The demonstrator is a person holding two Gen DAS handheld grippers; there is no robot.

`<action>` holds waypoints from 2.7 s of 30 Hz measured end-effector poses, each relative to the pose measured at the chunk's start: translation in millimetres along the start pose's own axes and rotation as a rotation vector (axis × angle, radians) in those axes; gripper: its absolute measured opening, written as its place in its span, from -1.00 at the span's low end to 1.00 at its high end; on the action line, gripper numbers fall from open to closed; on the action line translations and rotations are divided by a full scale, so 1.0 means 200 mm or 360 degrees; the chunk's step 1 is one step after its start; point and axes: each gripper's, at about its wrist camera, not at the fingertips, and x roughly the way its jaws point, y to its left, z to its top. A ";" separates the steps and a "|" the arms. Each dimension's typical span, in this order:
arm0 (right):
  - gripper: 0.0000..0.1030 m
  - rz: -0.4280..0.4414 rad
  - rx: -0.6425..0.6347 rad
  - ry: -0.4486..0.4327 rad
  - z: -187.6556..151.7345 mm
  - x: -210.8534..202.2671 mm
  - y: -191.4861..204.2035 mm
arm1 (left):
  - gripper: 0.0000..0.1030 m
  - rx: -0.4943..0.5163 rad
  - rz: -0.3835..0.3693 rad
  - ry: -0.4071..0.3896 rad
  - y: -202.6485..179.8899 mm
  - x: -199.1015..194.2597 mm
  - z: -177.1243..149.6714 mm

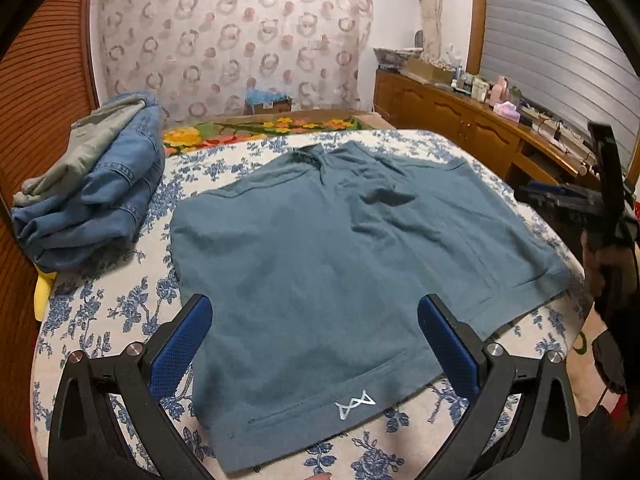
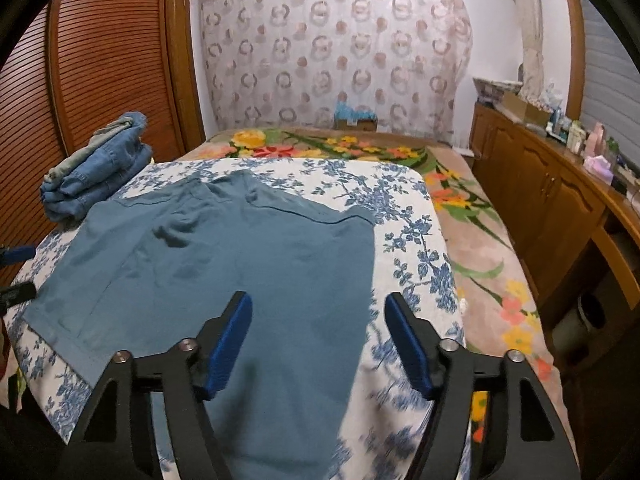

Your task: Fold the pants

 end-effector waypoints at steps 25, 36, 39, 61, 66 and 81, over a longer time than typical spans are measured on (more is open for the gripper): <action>-0.47 0.0001 0.0024 0.0234 0.29 0.20 -0.02 | 1.00 0.0027 -0.0035 0.0140 0.00 0.17 -0.01; -0.95 -0.0123 0.0015 0.0110 0.33 0.06 -0.15 | 1.00 -0.0001 -0.0042 0.0187 0.02 0.21 -0.04; -0.95 -0.0226 0.0067 0.0152 0.32 0.06 -0.22 | 1.00 -0.0010 -0.0048 0.0195 0.02 0.21 -0.04; -0.16 0.0102 -0.0208 0.0242 -0.08 -0.44 0.11 | 1.00 0.0059 0.0029 0.0309 -0.03 0.28 -0.05; 0.04 -0.0038 -0.0218 0.0220 -0.11 -0.48 0.09 | 1.00 0.0060 0.0029 0.0309 -0.02 0.28 -0.05; 0.35 -0.0085 -0.0088 0.0218 -0.14 -0.48 0.18 | 0.97 -0.0023 -0.0019 0.0210 0.06 0.14 -0.06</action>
